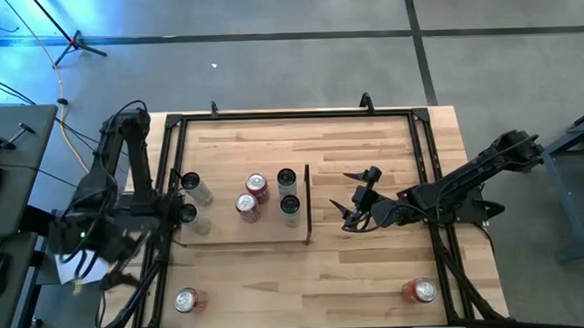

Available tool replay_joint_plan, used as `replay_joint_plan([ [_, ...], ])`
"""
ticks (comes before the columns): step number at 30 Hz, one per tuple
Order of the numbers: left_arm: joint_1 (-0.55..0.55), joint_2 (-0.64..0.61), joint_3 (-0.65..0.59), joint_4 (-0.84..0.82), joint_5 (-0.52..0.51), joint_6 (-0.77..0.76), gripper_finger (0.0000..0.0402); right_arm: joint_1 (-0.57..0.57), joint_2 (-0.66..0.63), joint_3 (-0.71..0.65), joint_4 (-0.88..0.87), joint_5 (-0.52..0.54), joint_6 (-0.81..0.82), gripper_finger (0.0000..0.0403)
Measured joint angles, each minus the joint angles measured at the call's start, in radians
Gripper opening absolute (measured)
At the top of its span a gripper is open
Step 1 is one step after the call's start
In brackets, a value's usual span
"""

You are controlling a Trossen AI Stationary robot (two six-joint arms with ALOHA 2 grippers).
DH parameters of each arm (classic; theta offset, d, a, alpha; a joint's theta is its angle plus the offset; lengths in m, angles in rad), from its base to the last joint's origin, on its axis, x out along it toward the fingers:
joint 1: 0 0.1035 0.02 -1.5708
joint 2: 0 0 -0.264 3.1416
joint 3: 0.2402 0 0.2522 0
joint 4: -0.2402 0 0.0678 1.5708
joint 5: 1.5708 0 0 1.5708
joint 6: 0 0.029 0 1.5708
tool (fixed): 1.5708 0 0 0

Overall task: Place canned beverage on shelf
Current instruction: Put the right red white soda can on the shelf

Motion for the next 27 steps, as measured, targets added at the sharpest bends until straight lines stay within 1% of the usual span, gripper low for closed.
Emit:
replay_joint_plan([
  [6, 0.011, 0.091, -0.096, 0.410, 0.162, 0.372, 0.0346, 0.000, 0.000, 0.000, 0.000, 0.000, 0.000, 0.0393],
  [9, 0.062, 0.124, -0.148, 0.615, 0.338, 0.519, 0.0346, 0.000, 0.000, 0.000, 0.000, 0.000, 0.000, 0.0393],
  [12, 0.141, 0.151, -0.186, 0.716, 0.524, 0.592, 0.0346, 0.000, 0.000, 0.000, 0.000, 0.000, 0.000, 0.0393],
  [13, 0.169, 0.156, -0.195, 0.732, 0.570, 0.599, 0.0346, 0.000, 0.000, 0.000, 0.000, 0.000, 0.000, 0.0393],
  [15, 0.227, 0.165, -0.206, 0.754, 0.621, 0.595, 0.0346, 0.000, 0.000, 0.000, 0.000, 0.000, 0.000, 0.0393],
  [20, 0.398, 0.172, -0.210, 0.735, 0.613, 0.550, 0.0346, 0.000, 0.000, 0.000, 0.000, 0.000, 0.000, 0.0393],
  [22, 0.467, 0.153, -0.210, 0.693, 0.583, 0.539, 0.0346, 0.000, 0.000, 0.000, 0.000, 0.000, 0.000, 0.0393],
  [24, 0.541, 0.129, -0.210, 0.653, 0.534, 0.526, 0.0346, 0.000, 0.000, 0.000, 0.000, 0.000, 0.000, 0.0393],
  [27, 0.655, 0.088, -0.210, 0.609, 0.395, 0.496, 0.0346, 0.000, 0.000, 0.000, 0.000, 0.000, 0.000, 0.0393],
])
